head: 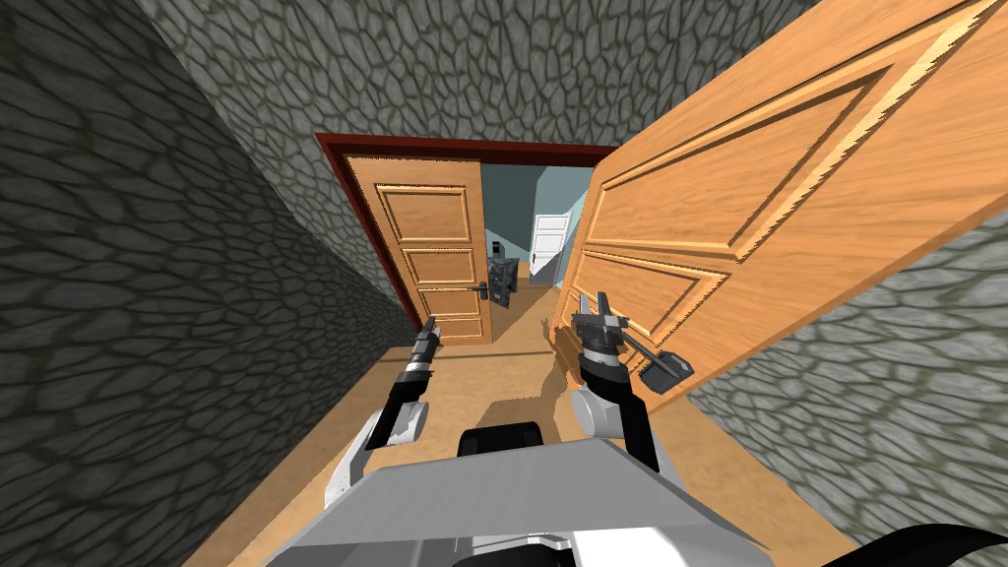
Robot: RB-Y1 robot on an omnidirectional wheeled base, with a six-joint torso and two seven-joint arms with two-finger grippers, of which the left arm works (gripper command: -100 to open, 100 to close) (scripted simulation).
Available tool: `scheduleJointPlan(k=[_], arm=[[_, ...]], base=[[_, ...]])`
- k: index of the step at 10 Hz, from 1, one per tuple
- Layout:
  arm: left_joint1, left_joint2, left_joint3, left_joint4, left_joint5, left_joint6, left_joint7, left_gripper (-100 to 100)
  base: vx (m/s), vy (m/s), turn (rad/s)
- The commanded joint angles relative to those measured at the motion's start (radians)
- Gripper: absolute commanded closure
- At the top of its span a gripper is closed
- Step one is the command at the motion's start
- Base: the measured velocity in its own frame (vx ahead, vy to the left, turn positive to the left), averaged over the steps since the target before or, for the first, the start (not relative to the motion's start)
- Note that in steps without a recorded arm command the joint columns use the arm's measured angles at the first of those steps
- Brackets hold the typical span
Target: Pull the door open
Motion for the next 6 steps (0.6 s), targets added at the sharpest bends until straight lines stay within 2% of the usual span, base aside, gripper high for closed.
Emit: scheduleJointPlan(k=[1,5,6], arm=[[-0.018,0.012,0.008,0.035,0.009,0.002,0.013,-100],[-0.054,0.031,0.018,0.110,0.026,0.011,0.036,-100],[-0.054,0.031,0.018,0.110,0.026,0.011,0.036,-100]], base=[[0.108,-0.032,-0.053],[0.105,-0.026,-0.050],[0.063,-0.017,0.031]])
